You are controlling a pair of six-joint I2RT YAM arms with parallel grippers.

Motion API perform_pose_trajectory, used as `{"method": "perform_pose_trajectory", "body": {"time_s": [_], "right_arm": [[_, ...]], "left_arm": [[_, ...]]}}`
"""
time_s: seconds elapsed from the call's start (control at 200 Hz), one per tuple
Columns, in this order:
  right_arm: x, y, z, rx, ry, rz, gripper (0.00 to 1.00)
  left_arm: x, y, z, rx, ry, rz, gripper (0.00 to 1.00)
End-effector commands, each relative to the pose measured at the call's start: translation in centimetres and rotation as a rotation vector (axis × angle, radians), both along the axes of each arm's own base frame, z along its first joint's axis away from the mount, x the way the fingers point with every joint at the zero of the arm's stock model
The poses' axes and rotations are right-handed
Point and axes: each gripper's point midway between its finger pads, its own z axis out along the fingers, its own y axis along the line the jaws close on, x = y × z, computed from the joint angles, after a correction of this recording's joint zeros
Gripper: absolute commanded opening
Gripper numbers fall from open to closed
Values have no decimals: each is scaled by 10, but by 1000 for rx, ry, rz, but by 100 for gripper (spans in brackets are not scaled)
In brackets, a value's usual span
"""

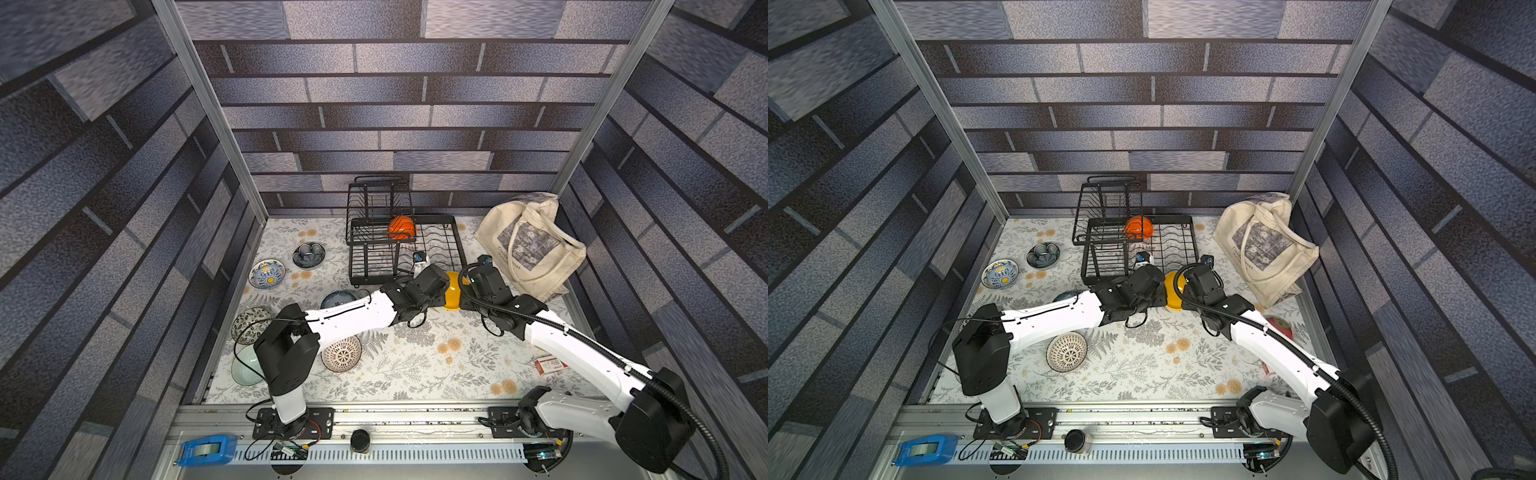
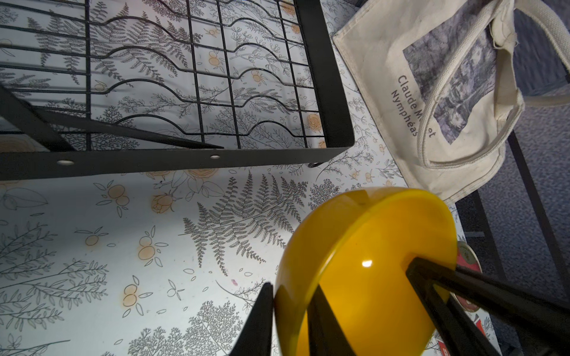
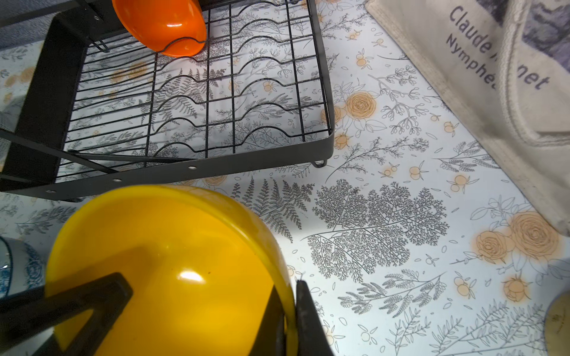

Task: Load bowls into a dish rack
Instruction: Pick up the bowl from the center of the table.

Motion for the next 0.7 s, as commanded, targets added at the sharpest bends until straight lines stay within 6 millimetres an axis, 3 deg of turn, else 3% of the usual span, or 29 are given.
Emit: {"method": "perform_pose_trajectory", "body": {"time_s": [0.0,0.291,0.606,0.696], "right_arm": [[6,8,20,80,-56,0,2],[5,10,22,99,-44,-4,7],[-1,5,27,149,18,-42,31],[-2,5,28,174,36,-48,32]], "left_arm": [[0,-4,4,-2,6,4,21],[0,-4,10,-26,-16,1,0],[8,7,7,-31,-27,79,0],[11,14,6,-38,-38,116,0]]}}
